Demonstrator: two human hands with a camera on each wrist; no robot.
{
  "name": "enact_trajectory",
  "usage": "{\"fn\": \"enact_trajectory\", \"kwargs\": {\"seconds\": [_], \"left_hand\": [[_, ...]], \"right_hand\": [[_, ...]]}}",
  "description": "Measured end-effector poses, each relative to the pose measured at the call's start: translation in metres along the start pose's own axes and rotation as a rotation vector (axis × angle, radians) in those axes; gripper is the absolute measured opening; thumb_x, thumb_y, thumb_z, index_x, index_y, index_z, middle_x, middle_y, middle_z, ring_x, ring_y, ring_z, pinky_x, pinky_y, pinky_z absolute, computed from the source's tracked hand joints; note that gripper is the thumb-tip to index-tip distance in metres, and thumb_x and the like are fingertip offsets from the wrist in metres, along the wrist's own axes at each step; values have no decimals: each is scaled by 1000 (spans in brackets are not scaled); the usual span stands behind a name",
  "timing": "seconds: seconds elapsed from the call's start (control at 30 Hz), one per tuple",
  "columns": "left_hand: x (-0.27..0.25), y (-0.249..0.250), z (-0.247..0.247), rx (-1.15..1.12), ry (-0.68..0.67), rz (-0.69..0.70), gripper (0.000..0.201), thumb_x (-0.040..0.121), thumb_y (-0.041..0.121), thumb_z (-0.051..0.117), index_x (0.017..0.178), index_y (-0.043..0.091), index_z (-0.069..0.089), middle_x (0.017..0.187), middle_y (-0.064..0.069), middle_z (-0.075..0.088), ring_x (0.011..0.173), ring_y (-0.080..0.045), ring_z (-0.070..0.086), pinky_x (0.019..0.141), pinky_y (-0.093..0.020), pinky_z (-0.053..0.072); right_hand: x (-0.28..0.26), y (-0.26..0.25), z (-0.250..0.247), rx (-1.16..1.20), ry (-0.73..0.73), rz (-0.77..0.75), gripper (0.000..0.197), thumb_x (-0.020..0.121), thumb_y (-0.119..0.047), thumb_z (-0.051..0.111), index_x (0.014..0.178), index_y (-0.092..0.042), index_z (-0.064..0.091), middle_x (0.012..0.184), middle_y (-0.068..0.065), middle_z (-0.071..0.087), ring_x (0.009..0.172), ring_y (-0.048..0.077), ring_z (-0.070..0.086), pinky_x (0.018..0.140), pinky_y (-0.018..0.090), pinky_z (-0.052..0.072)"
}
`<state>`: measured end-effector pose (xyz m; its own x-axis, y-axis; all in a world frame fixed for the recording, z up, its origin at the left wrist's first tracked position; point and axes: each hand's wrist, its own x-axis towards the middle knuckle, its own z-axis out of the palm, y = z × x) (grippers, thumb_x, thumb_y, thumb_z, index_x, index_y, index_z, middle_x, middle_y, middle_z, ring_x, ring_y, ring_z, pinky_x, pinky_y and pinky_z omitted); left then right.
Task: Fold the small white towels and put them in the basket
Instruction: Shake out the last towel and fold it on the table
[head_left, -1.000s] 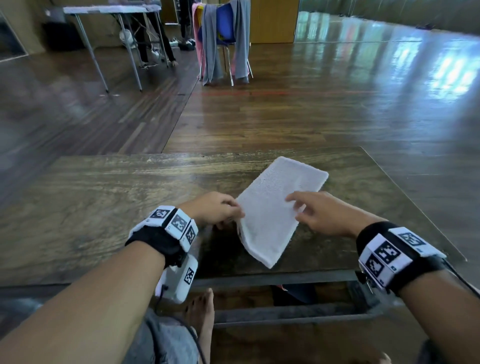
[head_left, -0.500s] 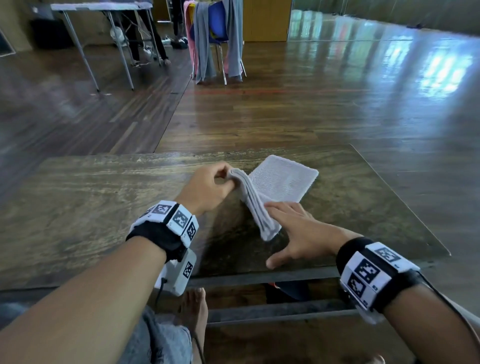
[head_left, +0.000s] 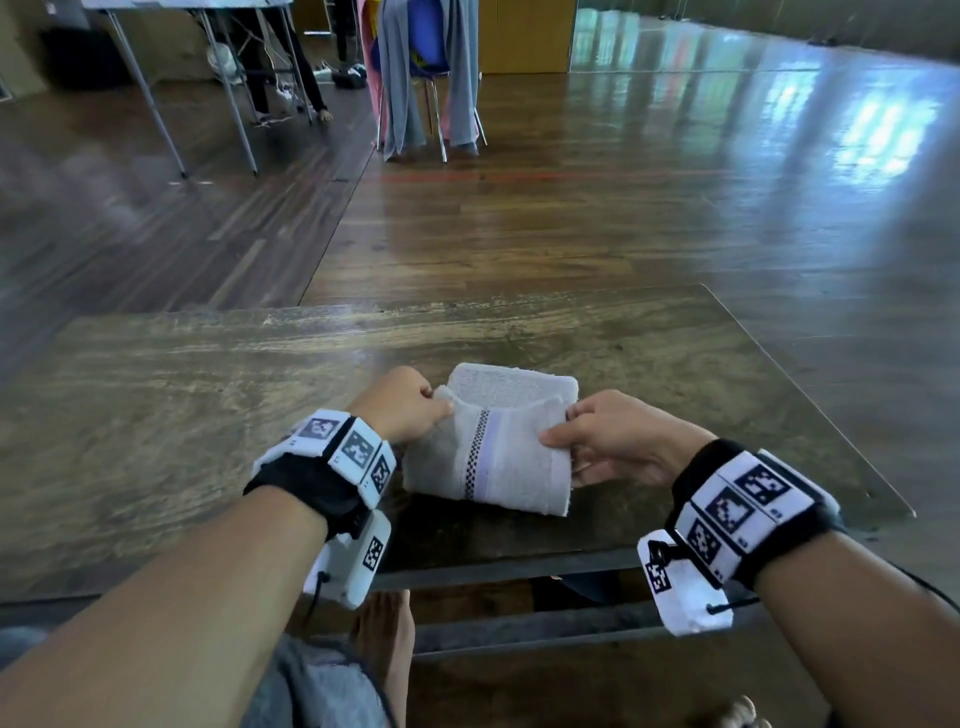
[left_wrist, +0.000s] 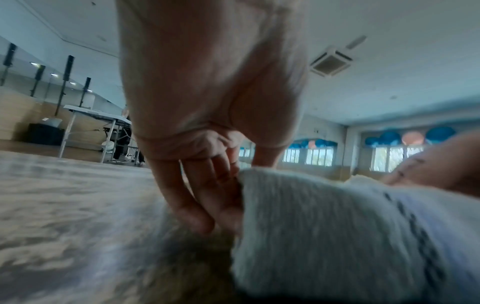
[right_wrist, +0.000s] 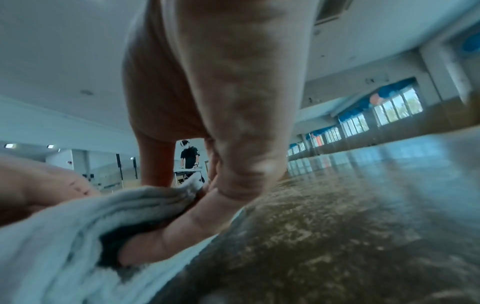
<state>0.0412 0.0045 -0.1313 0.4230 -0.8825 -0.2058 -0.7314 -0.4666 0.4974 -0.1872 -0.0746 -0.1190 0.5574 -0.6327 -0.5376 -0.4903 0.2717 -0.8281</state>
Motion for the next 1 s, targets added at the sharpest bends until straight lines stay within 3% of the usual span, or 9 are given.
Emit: {"fn": "enact_trajectory", "kwargs": {"seconds": [0.07, 0.2, 0.37, 0.63, 0.73, 0.8, 0.87, 0.93, 1.0], "left_hand": [[3, 2, 6, 29, 76, 32, 44, 97, 36, 57, 60, 14, 47, 56, -1, 47, 50, -15, 44, 49, -27, 31], [15, 14, 9, 2, 259, 82, 35, 99, 39, 50, 76, 12, 52, 73, -6, 61, 70, -24, 58, 60, -36, 43], [31, 22, 26, 89, 225, 59, 32, 101, 38, 46, 81, 13, 49, 87, -11, 62, 86, -33, 60, 79, -45, 52], [41, 22, 31, 109, 245, 24, 32, 101, 43, 44, 84, 15, 48, 92, -12, 65, 86, -34, 61, 81, -48, 53], [42, 22, 30, 81, 236, -16, 37, 98, 48, 45, 106, 12, 51, 96, -10, 65, 88, -32, 63, 81, -45, 54], [42, 22, 27, 25, 217, -45, 45, 94, 47, 51, 118, 9, 47, 101, -9, 63, 92, -31, 63, 76, -41, 52], [41, 23, 24, -22, 233, -28, 41, 90, 41, 56, 115, 12, 43, 95, -6, 61, 83, -27, 62, 63, -36, 46], [35, 26, 21, -31, 314, 29, 32, 88, 37, 58, 105, 16, 42, 88, -2, 57, 74, -22, 57, 57, -33, 41], [30, 31, 17, -15, 378, 93, 26, 87, 36, 59, 100, 18, 46, 95, -2, 53, 79, -21, 55, 66, -33, 46]], "right_hand": [[10, 1, 2, -29, 76, 18, 22, 94, -5, 67, 114, 4, 65, 109, 19, 74, 96, 29, 74, 67, 36, 61], [28, -2, -7, -187, 261, -35, 12, 91, -19, 70, 93, -7, 71, 86, 8, 73, 64, 17, 61, 51, 26, 43], [43, 2, -16, -293, 317, -21, 16, 91, -28, 68, 86, -13, 69, 70, 2, 66, 60, 13, 57, 51, 26, 38], [50, 1, -18, -397, 364, -43, 25, 95, -32, 63, 78, -14, 61, 65, 3, 66, 57, 14, 59, 45, 23, 43], [48, 1, -14, -517, 417, -91, 31, 92, -35, 64, 104, -8, 53, 87, 5, 69, 72, 14, 61, 58, 25, 48], [45, 3, -10, -701, 457, -258, 48, 91, -29, 61, 133, -18, 40, 124, 5, 55, 108, 20, 49, 88, 31, 44], [40, 3, -6, -864, 394, -408, 55, 94, -23, 53, 146, -29, 35, 143, -1, 43, 132, 24, 31, 108, 43, 35], [35, 1, -4, -938, 345, -407, 42, 98, -27, 46, 140, -30, 44, 141, -6, 47, 133, 22, 34, 108, 43, 35], [29, -2, -6, -1041, 414, -337, 20, 93, -33, 48, 110, -26, 54, 119, -5, 56, 112, 22, 47, 95, 39, 38]]}}
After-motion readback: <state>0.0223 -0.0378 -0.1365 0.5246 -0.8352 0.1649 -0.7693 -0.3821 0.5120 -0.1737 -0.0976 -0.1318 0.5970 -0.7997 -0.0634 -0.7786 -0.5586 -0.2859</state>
